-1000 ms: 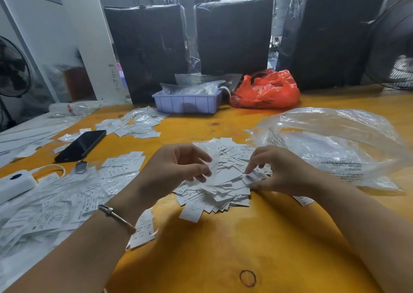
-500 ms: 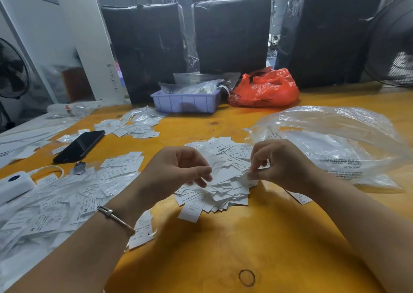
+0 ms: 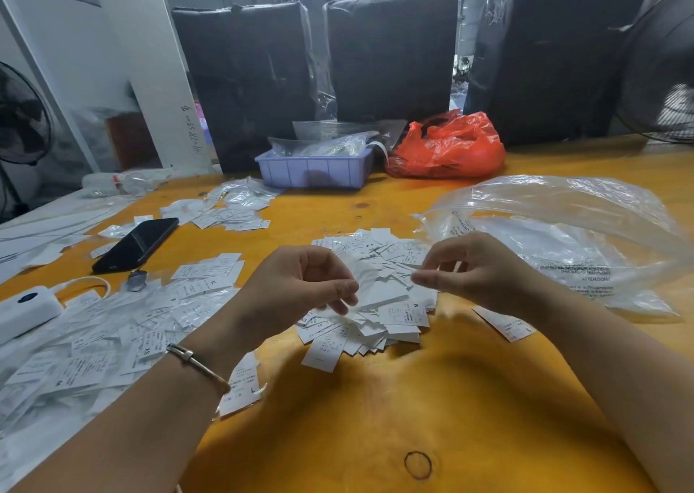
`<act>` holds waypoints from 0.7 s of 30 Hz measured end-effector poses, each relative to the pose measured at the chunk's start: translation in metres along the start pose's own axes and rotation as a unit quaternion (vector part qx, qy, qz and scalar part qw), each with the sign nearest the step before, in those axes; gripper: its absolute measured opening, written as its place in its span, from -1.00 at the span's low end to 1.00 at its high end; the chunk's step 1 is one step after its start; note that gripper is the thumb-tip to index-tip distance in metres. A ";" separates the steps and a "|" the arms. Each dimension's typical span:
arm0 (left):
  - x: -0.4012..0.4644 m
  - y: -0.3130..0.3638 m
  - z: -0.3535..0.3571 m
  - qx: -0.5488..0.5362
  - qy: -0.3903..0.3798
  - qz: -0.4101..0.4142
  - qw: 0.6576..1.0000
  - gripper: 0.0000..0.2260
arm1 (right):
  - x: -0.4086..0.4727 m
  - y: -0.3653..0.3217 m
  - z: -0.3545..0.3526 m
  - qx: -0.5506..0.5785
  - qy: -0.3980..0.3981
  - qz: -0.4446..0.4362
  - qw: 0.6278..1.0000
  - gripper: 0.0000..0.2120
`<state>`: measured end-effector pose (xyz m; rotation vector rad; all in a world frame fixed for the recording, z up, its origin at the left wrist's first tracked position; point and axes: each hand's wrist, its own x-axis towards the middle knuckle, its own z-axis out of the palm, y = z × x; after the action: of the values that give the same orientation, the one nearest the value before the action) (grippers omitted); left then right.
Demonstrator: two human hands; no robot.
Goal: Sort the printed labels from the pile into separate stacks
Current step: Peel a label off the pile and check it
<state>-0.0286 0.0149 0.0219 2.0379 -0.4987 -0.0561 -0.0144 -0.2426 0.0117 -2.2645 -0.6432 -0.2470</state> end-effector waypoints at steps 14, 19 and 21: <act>0.000 0.001 0.002 0.003 0.003 0.000 1.000 -0.94 | -0.001 -0.003 0.012 -0.061 -0.122 0.085 0.987 -0.66; 0.000 0.001 0.002 0.008 -0.002 0.004 1.000 -0.96 | -0.003 -0.008 0.011 0.019 -0.114 0.131 0.985 -0.70; 0.000 0.002 0.001 0.001 -0.004 0.003 1.000 -0.95 | -0.003 -0.010 0.010 0.092 -0.118 0.129 0.980 -0.72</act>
<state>-0.0298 0.0131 0.0226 2.0382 -0.5095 -0.0607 -0.0221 -0.2307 0.0097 -2.1853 -0.4636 0.2032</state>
